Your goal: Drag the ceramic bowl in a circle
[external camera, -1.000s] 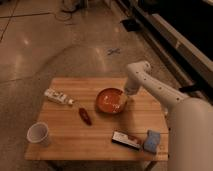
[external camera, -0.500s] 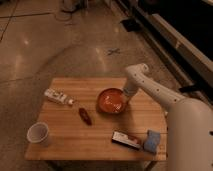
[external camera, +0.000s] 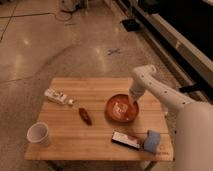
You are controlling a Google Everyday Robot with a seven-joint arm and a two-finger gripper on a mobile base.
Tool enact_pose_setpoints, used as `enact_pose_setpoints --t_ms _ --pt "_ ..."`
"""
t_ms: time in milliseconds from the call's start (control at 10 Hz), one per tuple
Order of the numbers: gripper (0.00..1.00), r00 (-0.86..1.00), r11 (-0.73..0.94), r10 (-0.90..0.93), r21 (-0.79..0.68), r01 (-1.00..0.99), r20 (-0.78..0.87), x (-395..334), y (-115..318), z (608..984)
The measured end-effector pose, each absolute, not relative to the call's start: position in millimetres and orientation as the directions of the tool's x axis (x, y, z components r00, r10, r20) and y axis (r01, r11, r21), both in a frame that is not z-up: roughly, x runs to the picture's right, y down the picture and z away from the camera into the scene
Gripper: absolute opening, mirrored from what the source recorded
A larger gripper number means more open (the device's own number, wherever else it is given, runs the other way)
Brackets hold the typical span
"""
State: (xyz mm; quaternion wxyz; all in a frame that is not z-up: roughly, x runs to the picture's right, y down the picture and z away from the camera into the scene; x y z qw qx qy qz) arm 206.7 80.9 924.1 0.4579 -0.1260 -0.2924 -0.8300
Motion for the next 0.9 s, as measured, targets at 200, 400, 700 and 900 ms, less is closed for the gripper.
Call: enact_pose_setpoints --t_ms 200,400,700,900 --pt "0.00 -0.513 -0.398 -0.693 0.324 0.858 0.507 243 88 914" --pt "0.00 -0.487 -0.387 -0.686 0.295 0.874 0.541 272 102 900" --pt "0.00 -0.502 -0.397 -0.654 0.308 0.865 0.566 282 127 874" --pt "0.00 -0.552 -0.404 -0.641 0.377 0.833 0.533 244 135 867"
